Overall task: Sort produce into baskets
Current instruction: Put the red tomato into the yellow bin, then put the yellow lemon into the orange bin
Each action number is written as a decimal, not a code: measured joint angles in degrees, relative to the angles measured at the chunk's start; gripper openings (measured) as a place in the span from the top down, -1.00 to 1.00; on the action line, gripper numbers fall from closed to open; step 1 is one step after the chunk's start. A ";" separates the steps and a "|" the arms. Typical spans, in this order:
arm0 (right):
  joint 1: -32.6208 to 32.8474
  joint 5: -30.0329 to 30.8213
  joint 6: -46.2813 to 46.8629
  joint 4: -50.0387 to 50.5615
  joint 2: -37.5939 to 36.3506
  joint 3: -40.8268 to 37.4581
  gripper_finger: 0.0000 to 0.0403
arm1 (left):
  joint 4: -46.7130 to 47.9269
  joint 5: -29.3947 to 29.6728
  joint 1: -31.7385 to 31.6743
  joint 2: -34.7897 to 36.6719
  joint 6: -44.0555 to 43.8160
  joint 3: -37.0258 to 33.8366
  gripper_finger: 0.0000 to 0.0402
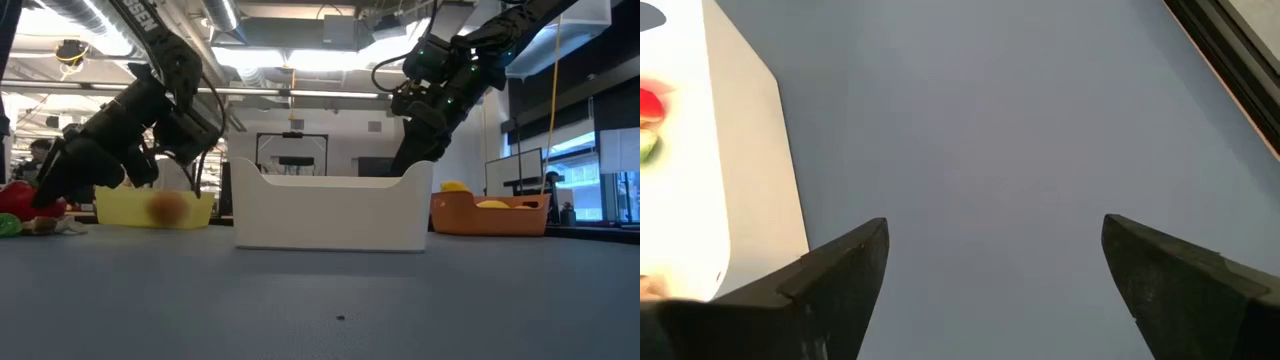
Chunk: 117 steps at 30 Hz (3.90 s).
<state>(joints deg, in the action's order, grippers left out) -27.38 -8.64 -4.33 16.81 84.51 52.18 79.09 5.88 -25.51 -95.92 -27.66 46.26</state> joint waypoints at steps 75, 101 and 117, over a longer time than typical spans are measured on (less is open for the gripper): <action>0.00 0.00 0.06 0.00 0.00 0.00 -0.80 | -9.05 5.38 -9.45 18.84 10.73 16.35 -0.59; 0.02 0.00 -0.25 -0.02 0.00 0.00 -0.80 | -13.08 3.26 17.40 18.84 6.03 16.35 -0.59; 0.00 0.00 -0.45 -0.18 0.01 -0.02 -0.80 | -13.15 -0.59 32.23 18.55 -7.87 15.75 -0.59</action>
<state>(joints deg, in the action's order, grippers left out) -27.37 -8.64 -4.78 16.63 84.52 52.16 65.94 5.29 6.72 -77.37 -35.53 62.01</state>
